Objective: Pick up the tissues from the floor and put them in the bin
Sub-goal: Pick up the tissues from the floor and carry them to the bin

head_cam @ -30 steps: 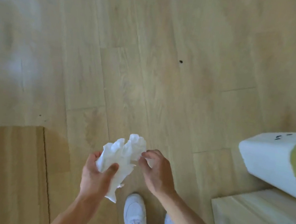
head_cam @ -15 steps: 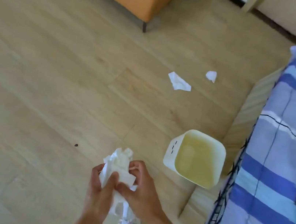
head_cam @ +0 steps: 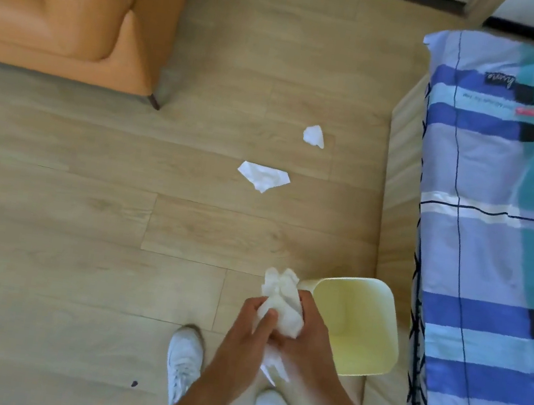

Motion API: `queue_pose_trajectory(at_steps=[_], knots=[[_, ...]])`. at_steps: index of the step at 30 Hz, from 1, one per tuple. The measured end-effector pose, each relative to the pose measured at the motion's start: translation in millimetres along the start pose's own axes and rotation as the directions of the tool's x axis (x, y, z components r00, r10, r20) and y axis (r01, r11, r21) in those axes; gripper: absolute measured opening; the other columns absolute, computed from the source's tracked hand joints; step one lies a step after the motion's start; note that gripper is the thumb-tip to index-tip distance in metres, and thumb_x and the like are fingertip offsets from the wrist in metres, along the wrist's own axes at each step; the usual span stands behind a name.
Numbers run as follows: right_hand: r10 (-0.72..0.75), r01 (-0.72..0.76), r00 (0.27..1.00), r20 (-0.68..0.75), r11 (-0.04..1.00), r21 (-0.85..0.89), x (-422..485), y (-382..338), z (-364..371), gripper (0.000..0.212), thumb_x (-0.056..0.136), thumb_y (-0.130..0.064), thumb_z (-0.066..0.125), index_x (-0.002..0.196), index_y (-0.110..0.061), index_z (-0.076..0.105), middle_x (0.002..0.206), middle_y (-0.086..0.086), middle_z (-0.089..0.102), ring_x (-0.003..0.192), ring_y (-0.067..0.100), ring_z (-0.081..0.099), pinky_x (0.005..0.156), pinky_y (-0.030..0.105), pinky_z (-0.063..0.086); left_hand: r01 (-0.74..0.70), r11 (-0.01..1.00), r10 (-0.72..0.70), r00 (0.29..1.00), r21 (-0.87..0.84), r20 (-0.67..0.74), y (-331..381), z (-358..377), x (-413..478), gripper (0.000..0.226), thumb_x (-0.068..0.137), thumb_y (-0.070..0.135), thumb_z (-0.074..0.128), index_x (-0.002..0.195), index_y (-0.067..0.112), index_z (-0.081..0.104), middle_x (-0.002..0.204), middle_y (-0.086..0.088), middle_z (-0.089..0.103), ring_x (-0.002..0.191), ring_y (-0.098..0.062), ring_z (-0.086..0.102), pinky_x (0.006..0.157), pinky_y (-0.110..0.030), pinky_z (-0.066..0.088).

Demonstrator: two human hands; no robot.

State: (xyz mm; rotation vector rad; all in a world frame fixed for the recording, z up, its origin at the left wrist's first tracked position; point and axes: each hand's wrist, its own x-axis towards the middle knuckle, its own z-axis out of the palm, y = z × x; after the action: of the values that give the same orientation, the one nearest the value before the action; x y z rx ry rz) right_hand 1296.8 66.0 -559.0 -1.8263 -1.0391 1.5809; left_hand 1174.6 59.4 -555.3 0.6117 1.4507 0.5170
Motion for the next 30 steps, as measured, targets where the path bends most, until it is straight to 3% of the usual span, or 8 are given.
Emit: queue_pose_trajectory(at_steps=[4,9,14,16,18,21,26,30], knots=[[0.041,-0.037,0.998,-0.055,0.996,0.075,50.7,-28.6,12.8,0.041,0.073,-0.011,0.082,0.107,-0.025,0.063,0.090,0.004,0.077,0.081,0.024,0.076,0.074,0.054,0.061,-0.043,0.967,0.014,0.993,0.251,0.115,53.9,-39.3,49.0,0.034,0.098,0.046,0.042,0.129,0.038,0.054,0.123,0.017,0.061,0.110,0.005,0.054,0.085,-0.009,0.036],[0.117,-0.087,0.973,-0.199,0.985,0.152,118.0,-67.0,7.5,0.036,0.073,-0.016,0.082,0.098,-0.027,0.059,0.083,0.003,0.074,0.074,0.023,0.073,0.067,0.050,0.060,-0.045,0.899,-0.047,0.979,0.435,0.200,129.4,-42.4,115.1,0.058,0.084,0.061,0.036,0.134,0.038,0.054,0.132,0.008,0.059,0.122,-0.009,0.055,0.107,-0.041,0.042],[0.233,-0.191,0.940,-0.250,0.965,0.178,193.9,-80.4,-19.6,0.042,0.072,-0.012,0.074,0.107,-0.029,0.058,0.080,-0.002,0.072,0.073,0.015,0.070,0.067,0.045,0.059,-0.048,0.821,-0.108,0.965,0.568,0.238,181.4,-17.5,201.3,0.050,0.084,0.060,0.034,0.115,0.037,0.065,0.122,0.008,0.064,0.115,-0.009,0.058,0.104,-0.043,0.044],[0.257,-0.245,0.938,-0.233,0.966,0.081,232.6,-78.9,-30.7,0.041,0.071,-0.018,0.072,0.109,-0.027,0.058,0.081,-0.008,0.069,0.075,0.006,0.066,0.062,0.030,0.054,-0.096,0.760,-0.082,0.967,0.643,0.240,196.2,-12.8,244.7,0.055,0.083,0.060,0.031,0.107,0.027,0.067,0.111,0.004,0.067,0.107,-0.014,0.060,0.098,-0.041,0.046],[0.306,-0.315,0.930,-0.201,0.949,-0.013,267.4,-74.9,-38.8,0.035,0.073,-0.022,0.070,0.106,-0.025,0.062,0.088,-0.010,0.069,0.079,0.009,0.066,0.060,0.024,0.047,-0.094,0.691,-0.069,0.978,0.716,0.195,211.2,-11.7,285.8,0.046,0.093,0.052,0.034,0.104,0.023,0.068,0.110,0.002,0.065,0.106,-0.015,0.059,0.093,-0.033,0.043],[0.359,-0.382,0.918,-0.169,0.914,-0.134,308.9,-65.0,-35.1,0.029,0.075,-0.013,0.066,0.104,-0.020,0.065,0.102,-0.002,0.070,0.092,0.023,0.067,0.067,0.027,0.050,-0.099,0.632,0.015,0.993,0.769,0.116,235.1,-17.7,340.0,0.046,0.100,0.043,0.035,0.105,0.011,0.067,0.112,-0.006,0.067,0.106,-0.024,0.060,0.085,-0.029,0.040],[0.313,-0.345,0.939,-0.146,0.861,-0.374,377.2,-51.5,-3.1,0.034,0.083,-0.013,0.064,0.116,-0.014,0.060,0.120,0.006,0.054,0.114,0.027,0.055,0.092,0.035,0.048,-0.138,0.500,0.052,0.990,0.855,0.129,263.6,-24.6,438.1,0.048,0.099,0.042,0.037,0.098,0.004,0.065,0.102,-0.011,0.065,0.099,-0.026,0.057,0.078,-0.028,0.031],[0.233,-0.298,0.954,-0.191,0.818,-0.491,445.5,-29.5,28.9,0.039,0.078,-0.015,0.071,0.115,-0.022,0.062,0.132,-0.001,0.039,0.122,0.021,0.045,0.091,0.035,0.049,-0.319,0.278,0.056,0.947,0.906,0.316,263.2,-16.5,530.3,0.044,0.098,0.039,0.040,0.097,0.003,0.066,0.095,-0.013,0.062,0.099,-0.028,0.056,0.079,-0.030,0.035]])
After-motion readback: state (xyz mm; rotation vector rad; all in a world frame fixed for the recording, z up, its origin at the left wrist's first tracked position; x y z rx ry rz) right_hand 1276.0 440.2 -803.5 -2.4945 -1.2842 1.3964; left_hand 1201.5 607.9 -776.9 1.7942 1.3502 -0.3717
